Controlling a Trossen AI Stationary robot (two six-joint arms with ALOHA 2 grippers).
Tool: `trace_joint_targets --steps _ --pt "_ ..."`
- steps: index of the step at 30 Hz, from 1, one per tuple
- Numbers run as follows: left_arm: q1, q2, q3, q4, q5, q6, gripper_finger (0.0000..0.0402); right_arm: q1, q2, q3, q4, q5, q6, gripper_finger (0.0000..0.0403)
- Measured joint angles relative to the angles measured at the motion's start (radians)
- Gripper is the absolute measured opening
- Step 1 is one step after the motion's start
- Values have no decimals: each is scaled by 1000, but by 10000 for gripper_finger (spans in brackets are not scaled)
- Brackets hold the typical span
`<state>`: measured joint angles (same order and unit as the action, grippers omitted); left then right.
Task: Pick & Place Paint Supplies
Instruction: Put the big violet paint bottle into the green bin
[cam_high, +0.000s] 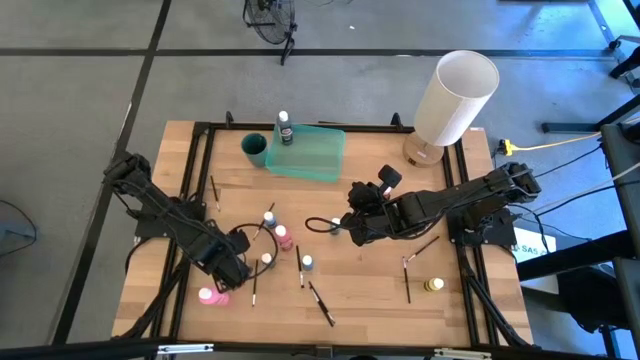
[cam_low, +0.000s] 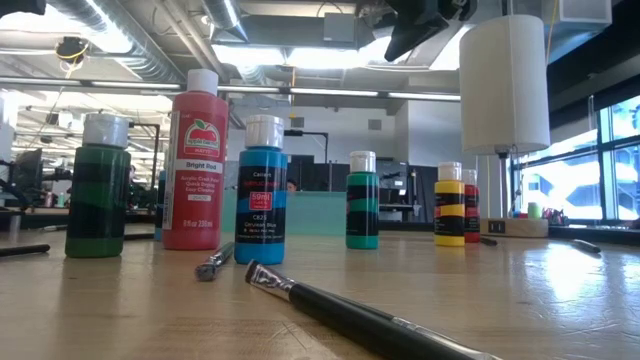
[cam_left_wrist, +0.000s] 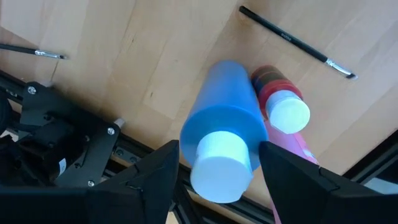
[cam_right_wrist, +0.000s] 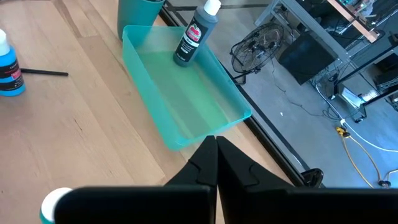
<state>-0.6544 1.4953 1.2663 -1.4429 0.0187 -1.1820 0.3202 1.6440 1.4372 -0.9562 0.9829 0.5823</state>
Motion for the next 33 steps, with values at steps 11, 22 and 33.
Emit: trace_joint_targets --steps 11,22,33 --pt "0 3 -1 0 7 39 152 0 0 0 3 1 0 1" --pt "0 4 -2 -8 4 140 118 0 0 0 3 0 0 1" --pt "-6 3 -4 -81 -38 443 118 0 0 0 3 -15 0 1"
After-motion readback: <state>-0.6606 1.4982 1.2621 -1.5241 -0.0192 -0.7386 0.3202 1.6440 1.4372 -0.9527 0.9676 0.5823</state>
